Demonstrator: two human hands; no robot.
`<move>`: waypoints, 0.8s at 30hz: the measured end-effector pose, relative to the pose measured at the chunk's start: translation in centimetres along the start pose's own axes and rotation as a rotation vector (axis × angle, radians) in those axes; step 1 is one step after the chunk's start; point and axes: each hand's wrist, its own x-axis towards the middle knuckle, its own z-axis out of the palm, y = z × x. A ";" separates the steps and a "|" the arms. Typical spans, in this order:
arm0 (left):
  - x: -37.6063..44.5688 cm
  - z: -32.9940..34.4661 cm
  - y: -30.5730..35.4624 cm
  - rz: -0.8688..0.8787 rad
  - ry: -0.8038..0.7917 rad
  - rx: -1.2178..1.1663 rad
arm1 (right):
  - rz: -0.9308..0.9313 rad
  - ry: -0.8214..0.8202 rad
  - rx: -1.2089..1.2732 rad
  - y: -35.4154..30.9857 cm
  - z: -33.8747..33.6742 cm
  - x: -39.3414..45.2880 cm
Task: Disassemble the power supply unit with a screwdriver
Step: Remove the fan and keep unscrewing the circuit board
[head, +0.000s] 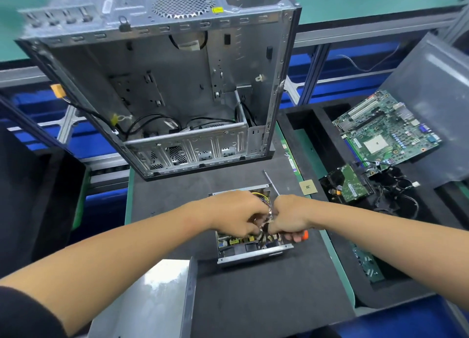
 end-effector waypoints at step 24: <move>-4.7 3.0 0.9 -0.541 -0.158 -0.349 | -0.472 0.042 -0.409 -4.1 2.3 0.6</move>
